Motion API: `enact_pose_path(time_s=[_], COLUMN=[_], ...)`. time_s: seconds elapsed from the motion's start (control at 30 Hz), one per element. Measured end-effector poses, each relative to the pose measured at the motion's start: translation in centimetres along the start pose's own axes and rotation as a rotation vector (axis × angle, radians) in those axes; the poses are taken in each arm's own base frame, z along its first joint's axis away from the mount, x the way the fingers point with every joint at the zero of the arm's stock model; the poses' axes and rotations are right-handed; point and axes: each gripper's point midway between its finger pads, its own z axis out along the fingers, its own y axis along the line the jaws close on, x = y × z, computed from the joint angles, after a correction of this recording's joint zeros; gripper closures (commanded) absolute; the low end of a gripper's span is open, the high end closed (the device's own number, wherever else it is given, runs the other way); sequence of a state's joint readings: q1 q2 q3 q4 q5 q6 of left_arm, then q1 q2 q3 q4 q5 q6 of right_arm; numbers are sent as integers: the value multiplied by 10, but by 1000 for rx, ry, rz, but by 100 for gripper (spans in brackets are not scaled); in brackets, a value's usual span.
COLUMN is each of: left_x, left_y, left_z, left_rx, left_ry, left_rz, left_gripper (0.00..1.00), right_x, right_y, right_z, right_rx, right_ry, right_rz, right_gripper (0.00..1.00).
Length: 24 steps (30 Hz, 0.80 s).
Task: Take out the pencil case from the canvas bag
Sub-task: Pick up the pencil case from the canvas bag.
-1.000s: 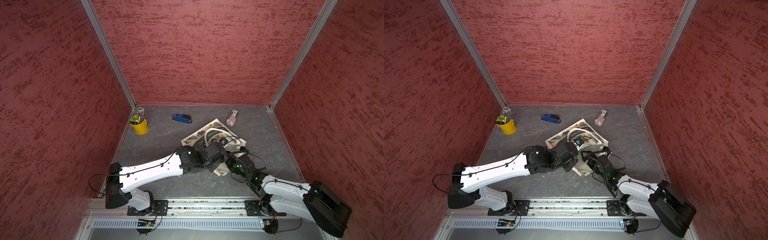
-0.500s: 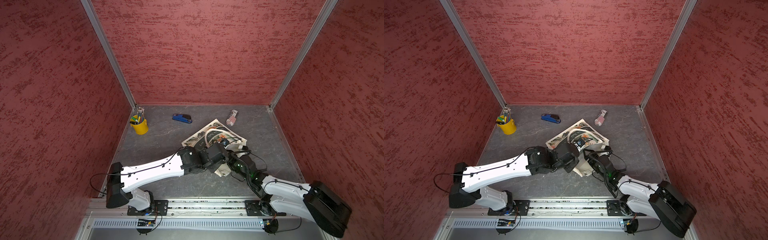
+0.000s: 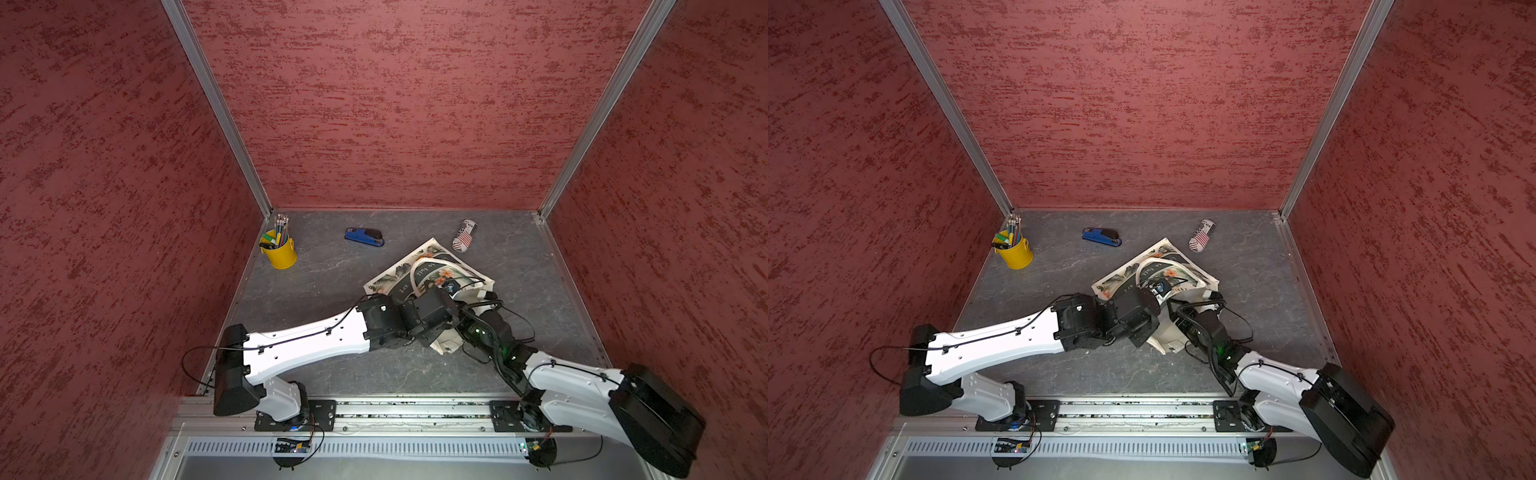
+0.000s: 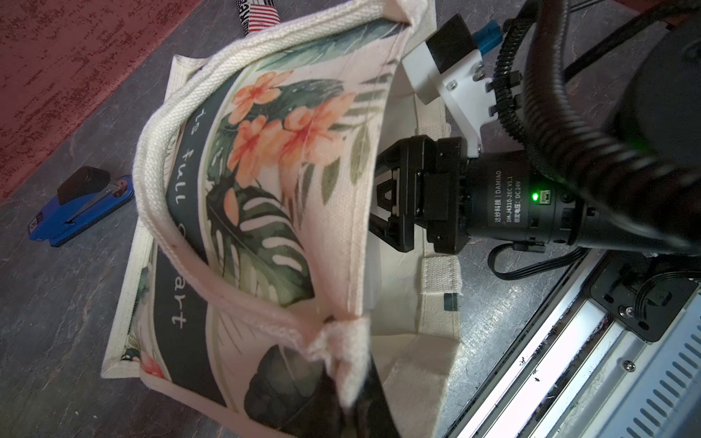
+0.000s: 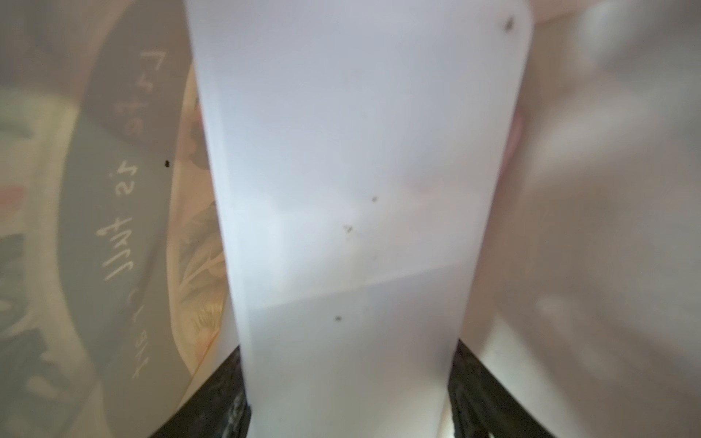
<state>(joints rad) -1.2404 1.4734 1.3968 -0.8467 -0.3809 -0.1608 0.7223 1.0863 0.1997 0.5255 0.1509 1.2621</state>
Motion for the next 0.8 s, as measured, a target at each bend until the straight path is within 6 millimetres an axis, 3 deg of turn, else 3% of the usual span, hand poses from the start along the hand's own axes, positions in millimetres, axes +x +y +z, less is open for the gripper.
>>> enact_pose_path(time_s=[0.43,0.63,0.8], left_x=[-15,-26,-34], left_y=[16,43,78], left_z=[3,7,8], left_rx=[-33,-77,-132], left_ry=[-51,-76,-92], left_rz=[-51,-114,-186], left_gripper=[100,100,100], right_x=[-17,-25,-31], right_y=[30,43,54], right_z=[-29,-42,-57], right_rx=[-42,-19,-10], right_ry=[-42,-46,-51], right_rz=[-54,-97,-137], right_gripper=[34,34,34])
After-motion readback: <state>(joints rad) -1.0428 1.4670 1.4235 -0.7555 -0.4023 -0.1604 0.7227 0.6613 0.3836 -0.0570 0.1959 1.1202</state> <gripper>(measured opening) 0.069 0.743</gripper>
